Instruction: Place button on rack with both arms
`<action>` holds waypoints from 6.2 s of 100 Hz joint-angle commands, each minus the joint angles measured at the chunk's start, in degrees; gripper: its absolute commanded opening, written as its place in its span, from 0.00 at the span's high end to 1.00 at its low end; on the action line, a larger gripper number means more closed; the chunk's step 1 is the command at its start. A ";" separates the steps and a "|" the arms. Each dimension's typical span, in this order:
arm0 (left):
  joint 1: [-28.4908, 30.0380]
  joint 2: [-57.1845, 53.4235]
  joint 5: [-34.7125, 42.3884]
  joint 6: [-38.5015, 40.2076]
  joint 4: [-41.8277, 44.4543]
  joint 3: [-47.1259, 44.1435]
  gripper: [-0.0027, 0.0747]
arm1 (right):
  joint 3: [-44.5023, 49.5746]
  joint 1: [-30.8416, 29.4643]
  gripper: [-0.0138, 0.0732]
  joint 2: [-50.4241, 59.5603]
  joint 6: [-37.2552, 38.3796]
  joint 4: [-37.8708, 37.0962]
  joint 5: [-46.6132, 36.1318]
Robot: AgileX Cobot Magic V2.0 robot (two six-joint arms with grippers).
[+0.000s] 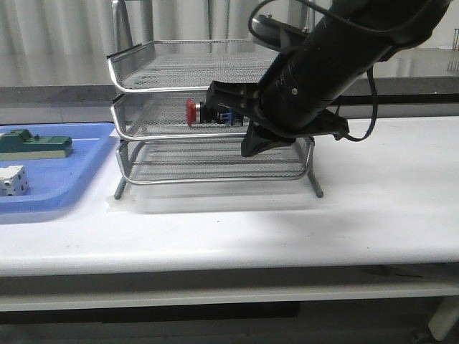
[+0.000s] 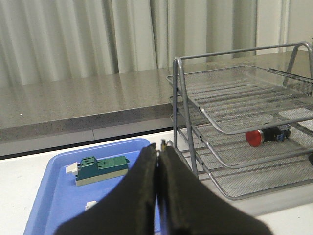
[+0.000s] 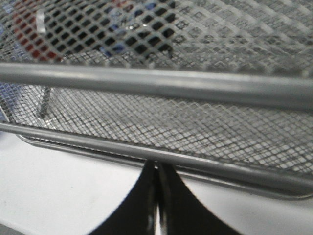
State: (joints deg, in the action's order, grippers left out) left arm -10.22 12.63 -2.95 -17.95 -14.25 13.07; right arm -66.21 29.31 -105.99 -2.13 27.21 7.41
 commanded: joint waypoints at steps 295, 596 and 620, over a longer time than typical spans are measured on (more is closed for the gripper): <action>0.00 0.36 4.44 0.62 -0.65 1.53 0.99 | 30.64 -22.72 0.91 90.76 3.71 -25.33 32.14; 0.98 -6.27 2.95 14.74 14.25 -6.45 0.99 | 66.71 -22.91 0.91 107.71 5.67 -28.36 -3.71; 7.22 -11.90 2.38 17.18 14.25 -11.04 0.99 | 66.71 -22.91 0.91 107.71 5.67 -28.36 -3.71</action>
State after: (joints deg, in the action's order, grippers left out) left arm -4.44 1.56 -5.01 -2.16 0.00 1.82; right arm 1.60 6.62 0.59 3.58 -0.83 8.67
